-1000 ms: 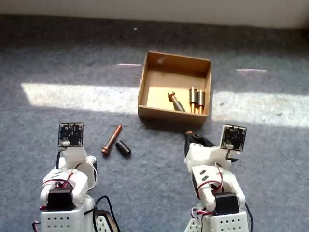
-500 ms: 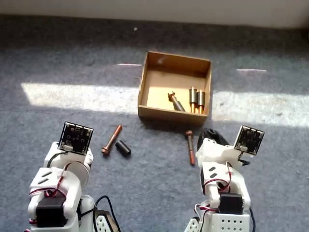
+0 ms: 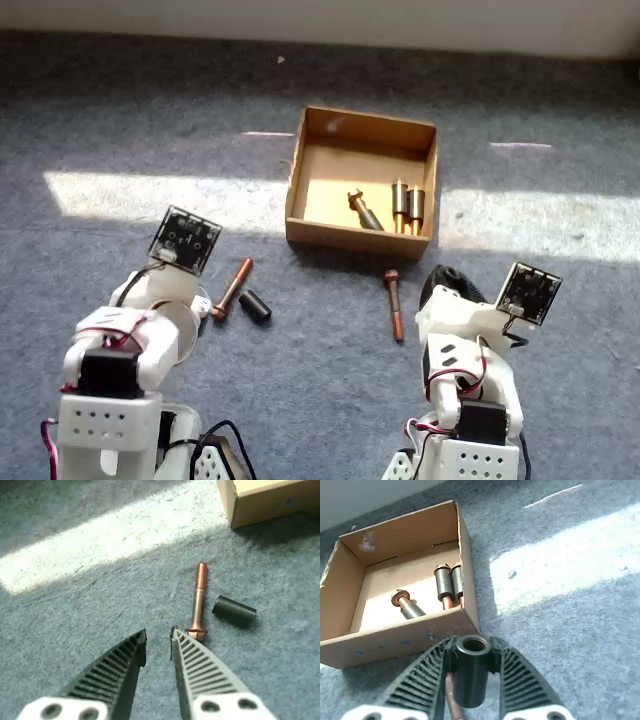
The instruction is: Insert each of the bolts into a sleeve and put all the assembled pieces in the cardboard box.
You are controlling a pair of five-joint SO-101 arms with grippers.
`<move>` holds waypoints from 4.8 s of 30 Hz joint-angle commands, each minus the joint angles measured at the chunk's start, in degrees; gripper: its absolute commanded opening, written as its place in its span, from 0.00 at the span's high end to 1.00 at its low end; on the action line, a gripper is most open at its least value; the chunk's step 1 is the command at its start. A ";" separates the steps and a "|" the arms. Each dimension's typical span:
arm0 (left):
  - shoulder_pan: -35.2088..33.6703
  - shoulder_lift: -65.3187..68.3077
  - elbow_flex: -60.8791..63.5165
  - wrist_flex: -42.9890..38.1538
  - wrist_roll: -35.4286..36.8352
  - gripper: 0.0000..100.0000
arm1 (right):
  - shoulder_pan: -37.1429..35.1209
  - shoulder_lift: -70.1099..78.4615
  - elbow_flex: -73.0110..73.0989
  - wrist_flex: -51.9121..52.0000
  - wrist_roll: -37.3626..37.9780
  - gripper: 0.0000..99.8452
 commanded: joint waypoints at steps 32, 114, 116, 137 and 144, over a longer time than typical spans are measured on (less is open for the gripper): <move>8.40 59.47 -11.56 -21.71 -0.97 0.92 | 0.75 -0.92 -0.40 -1.63 0.79 0.99; 9.19 32.13 -16.13 2.55 -62.33 0.88 | 0.66 -0.92 -0.75 -1.63 0.88 0.99; 9.19 27.65 -14.90 2.99 -53.89 0.88 | 0.66 -0.92 -0.66 -1.63 0.88 0.99; 9.36 24.13 -14.73 15.91 4.75 0.88 | 0.66 -0.92 -0.40 -1.63 0.88 0.99; 8.48 39.16 -21.14 22.07 8.62 0.88 | 0.66 -0.92 -0.40 -1.63 0.88 0.99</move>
